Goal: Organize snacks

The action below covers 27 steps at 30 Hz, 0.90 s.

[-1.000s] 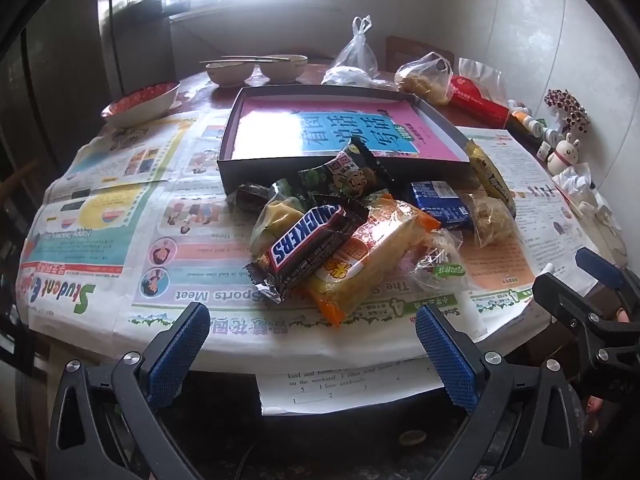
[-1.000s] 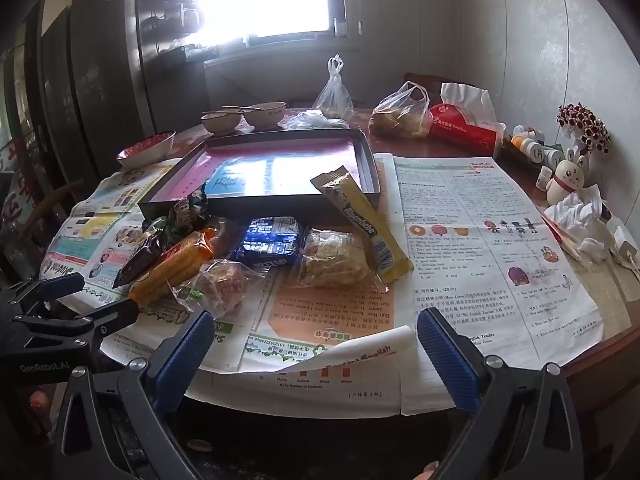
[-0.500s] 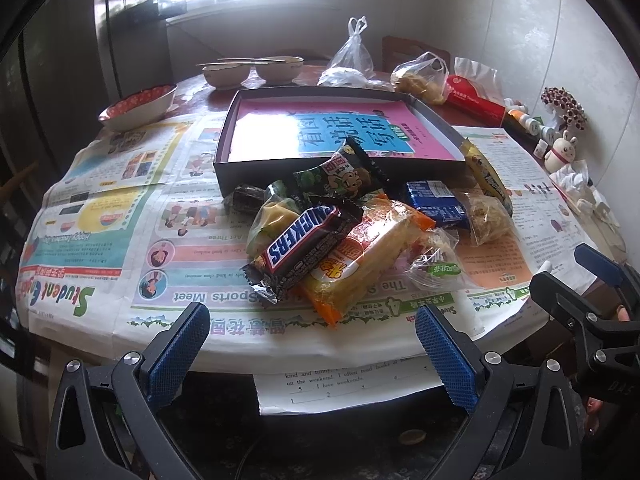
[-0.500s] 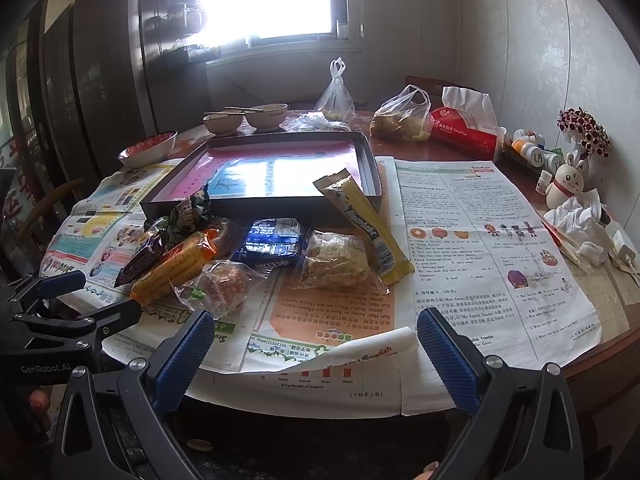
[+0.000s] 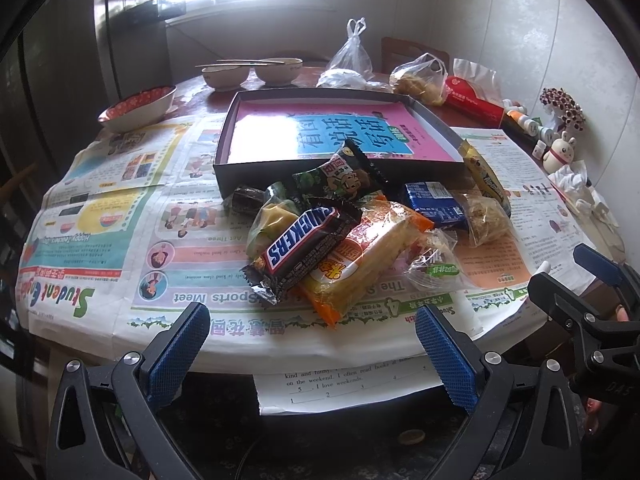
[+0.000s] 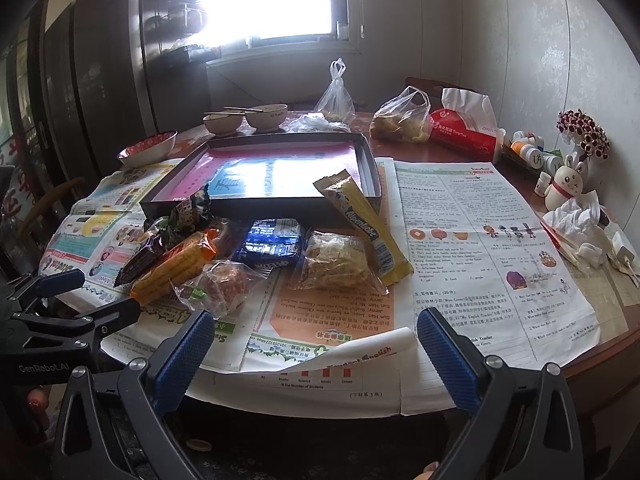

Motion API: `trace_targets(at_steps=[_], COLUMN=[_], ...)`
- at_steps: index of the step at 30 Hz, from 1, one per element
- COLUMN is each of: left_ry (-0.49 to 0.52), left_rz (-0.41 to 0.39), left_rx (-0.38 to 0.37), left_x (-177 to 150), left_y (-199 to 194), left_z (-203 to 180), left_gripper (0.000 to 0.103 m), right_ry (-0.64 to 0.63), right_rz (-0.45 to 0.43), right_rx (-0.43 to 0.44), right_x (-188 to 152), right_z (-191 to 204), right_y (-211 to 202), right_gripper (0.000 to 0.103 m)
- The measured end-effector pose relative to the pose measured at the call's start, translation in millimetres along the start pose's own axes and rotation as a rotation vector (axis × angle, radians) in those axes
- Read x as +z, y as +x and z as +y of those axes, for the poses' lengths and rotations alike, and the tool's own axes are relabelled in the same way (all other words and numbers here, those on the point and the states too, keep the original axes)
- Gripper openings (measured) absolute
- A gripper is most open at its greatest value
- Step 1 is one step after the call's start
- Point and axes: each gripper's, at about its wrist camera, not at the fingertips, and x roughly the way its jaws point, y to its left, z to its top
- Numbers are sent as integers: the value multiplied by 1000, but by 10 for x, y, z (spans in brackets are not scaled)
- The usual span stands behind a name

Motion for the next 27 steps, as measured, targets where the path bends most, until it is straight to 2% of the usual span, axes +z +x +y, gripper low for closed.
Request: trace_targets(at_steps=[27], left_ry=[-5], left_rz=[-5], left_rx=[-10], left_x=[26], left_y=[-11], left_z=[52], left_gripper=[102], right_ry=[-22], right_rz=[4], right_rx=[13], right_x=[12], right_z=[53], right_y=[31], right_gripper=[102])
